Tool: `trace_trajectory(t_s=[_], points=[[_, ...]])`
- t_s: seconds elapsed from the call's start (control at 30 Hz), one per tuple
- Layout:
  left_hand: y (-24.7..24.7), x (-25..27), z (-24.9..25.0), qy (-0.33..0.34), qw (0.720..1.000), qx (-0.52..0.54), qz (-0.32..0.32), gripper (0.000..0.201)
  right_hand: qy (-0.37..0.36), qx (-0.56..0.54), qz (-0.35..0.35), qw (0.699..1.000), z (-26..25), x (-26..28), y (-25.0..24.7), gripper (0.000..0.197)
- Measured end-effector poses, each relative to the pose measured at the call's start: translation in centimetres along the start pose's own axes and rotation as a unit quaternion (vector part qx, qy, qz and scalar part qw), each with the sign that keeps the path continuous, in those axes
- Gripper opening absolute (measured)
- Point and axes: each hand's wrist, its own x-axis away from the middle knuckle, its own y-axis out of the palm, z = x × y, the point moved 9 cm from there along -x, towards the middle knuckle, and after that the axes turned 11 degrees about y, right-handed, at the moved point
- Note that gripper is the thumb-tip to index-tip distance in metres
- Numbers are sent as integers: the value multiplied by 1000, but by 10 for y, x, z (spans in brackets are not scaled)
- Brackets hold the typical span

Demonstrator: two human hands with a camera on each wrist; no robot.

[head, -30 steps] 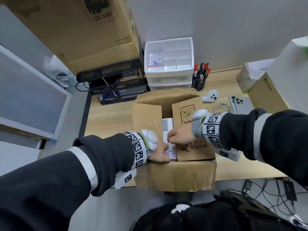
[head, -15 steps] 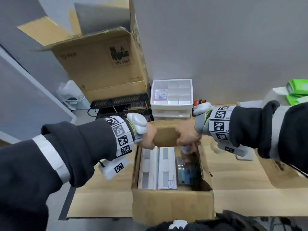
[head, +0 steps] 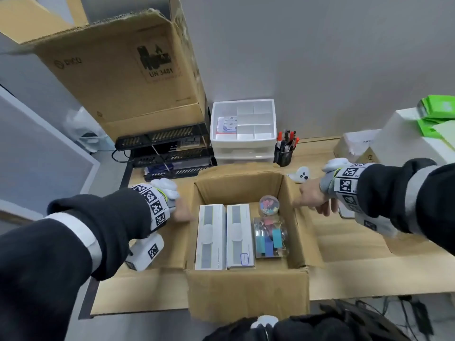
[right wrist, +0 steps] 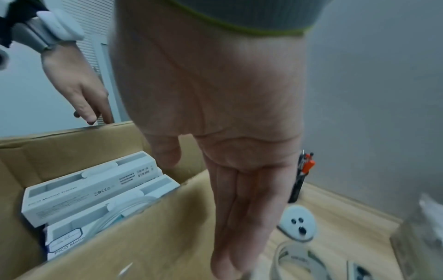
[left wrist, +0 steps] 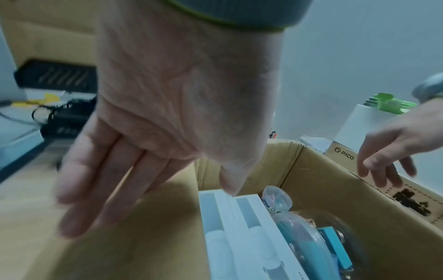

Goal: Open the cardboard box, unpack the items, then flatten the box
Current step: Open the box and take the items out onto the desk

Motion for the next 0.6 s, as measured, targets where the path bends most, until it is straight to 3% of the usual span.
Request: trace_trajectory(t_s=[0.03,0.13,0.23,0.33,0.47,0.6], points=[[5,-6,5,7,1000,11,-6,64,-8,-32,-4,999,-4,-4,4,62],[10,-17,17,18,998,65,13,41,-10,-83,-15,996,-14,-21,17,62],[27,-31,7,2,987,160,-9,27,-3,-106,-32,994,-22,-37,32,47],[42,-35,8,11,968,238,-75,29,-3,-133,-64,989,-27,-43,37,35],[40,-42,18,29,965,253,-66,28,7,-121,-103,987,-22,-47,33,38],[39,-41,39,29,971,217,-101,35,34,-94,-103,990,-6,-53,27,39]])
